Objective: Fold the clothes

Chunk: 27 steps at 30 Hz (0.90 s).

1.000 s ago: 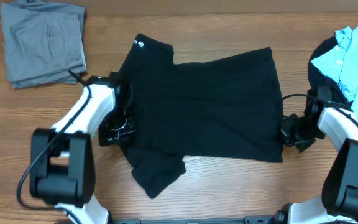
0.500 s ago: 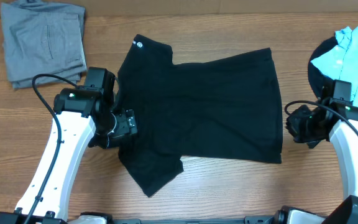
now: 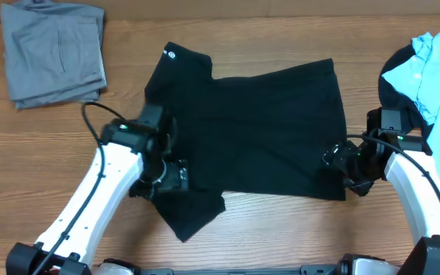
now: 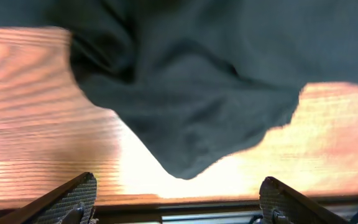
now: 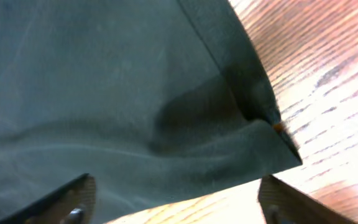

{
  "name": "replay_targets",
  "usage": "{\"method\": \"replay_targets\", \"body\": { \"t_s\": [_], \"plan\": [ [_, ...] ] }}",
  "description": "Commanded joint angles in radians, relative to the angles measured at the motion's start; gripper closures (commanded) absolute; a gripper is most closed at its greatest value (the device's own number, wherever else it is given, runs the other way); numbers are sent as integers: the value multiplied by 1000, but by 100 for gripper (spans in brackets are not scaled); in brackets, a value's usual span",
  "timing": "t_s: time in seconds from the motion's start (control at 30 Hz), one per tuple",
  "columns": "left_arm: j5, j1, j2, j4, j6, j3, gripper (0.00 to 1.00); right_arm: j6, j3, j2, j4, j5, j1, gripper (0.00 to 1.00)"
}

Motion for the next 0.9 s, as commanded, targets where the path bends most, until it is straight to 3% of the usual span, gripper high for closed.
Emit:
{"method": "replay_targets", "body": {
  "t_s": [0.0,0.2,0.37,0.87],
  "plan": [
    [55,-95,2,-4,-45,-24,14,-5,-3,-1,1,-5,4,9],
    [40,-306,2,-6,-158,-39,13,-4,-3,-1,11,-5,4,5],
    [10,-402,3,19,-193,-59,12,-4,-3,-1,18,-5,4,4],
    [10,-416,141,241,-188,-236,12,-4,-3,-1,26,-6,4,4]
  ]
}}
